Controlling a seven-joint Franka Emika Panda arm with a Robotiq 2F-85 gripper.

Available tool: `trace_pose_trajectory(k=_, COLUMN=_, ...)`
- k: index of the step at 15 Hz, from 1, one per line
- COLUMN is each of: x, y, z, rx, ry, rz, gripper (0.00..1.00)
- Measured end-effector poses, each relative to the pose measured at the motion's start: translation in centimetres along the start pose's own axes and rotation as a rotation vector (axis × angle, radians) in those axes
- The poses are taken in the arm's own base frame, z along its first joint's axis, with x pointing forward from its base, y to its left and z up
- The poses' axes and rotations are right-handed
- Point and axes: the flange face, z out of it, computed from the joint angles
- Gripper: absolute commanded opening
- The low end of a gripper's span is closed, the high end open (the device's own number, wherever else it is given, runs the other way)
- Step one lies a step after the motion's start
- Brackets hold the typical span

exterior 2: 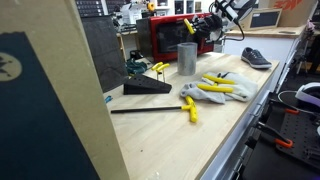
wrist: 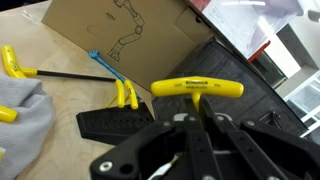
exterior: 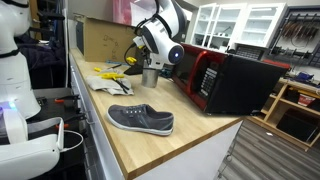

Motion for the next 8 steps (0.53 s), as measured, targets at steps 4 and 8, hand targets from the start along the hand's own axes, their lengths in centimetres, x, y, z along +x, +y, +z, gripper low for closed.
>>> trace_pose_trajectory(k=4, x=0.6, y=0.8, z=0.5, rx=0.007, ry=-0.049, rz=0.013, gripper=0.02)
trace_pose_trajectory(k=8, x=1.7, y=2.0, z=0.4, rx=0.011, ry=-0.053, rz=0.042, gripper=0.02)
